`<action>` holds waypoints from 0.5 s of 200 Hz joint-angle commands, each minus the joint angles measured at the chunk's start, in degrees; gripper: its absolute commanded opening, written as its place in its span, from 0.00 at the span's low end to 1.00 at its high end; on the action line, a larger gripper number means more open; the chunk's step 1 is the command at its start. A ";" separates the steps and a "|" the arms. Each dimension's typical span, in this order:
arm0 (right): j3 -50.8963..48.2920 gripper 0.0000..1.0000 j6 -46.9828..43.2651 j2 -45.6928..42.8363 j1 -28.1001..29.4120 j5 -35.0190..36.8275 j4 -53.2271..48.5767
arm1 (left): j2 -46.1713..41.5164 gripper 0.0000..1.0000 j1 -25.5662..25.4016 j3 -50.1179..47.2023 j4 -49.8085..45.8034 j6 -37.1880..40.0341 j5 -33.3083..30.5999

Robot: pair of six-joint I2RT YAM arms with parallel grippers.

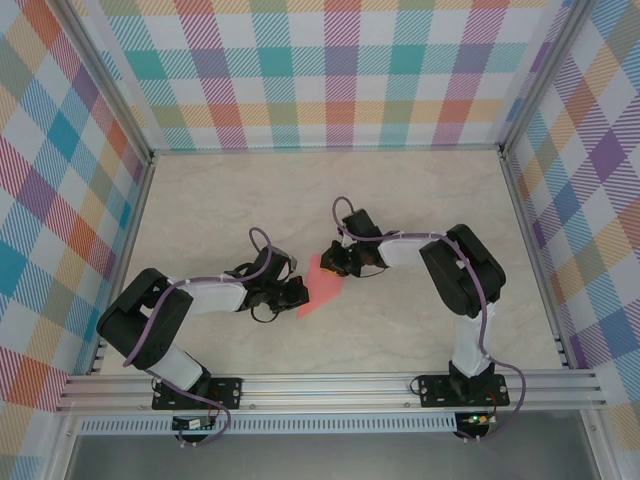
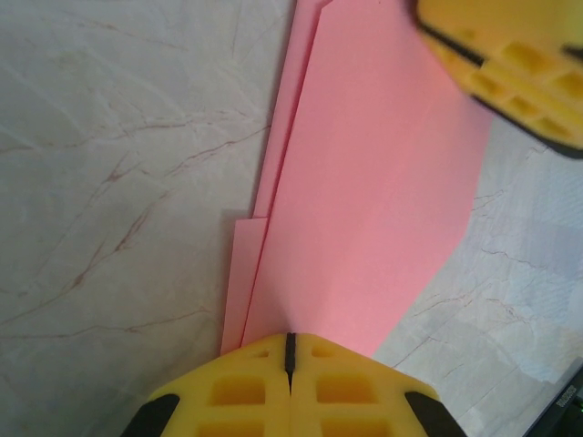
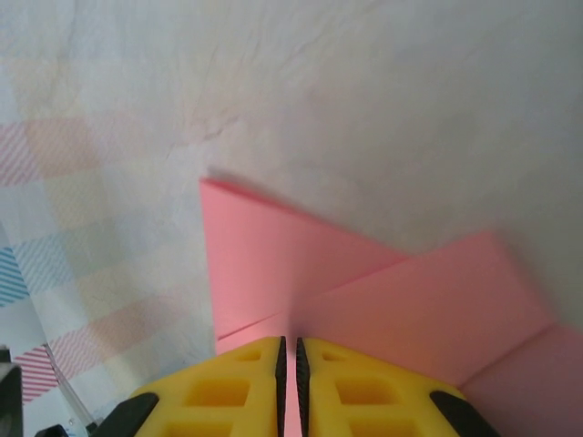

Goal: Fold a paper plane with a square sheet of paper (pick it up from the middle)
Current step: Fourth fold the wing at the center of the table.

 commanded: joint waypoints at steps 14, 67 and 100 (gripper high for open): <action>-1.40 0.15 -2.29 1.38 -4.94 4.68 -1.00 | 2.51 0.00 -0.20 -4.07 -12.96 1.20 -7.35; 0.10 0.16 -3.71 1.99 -8.45 5.39 -0.87 | 1.98 0.00 -0.15 -4.51 -13.04 1.07 -7.63; 2.63 0.16 -4.57 1.13 -8.97 5.81 -3.51 | 1.76 0.00 -0.20 -4.51 -13.17 1.22 -7.55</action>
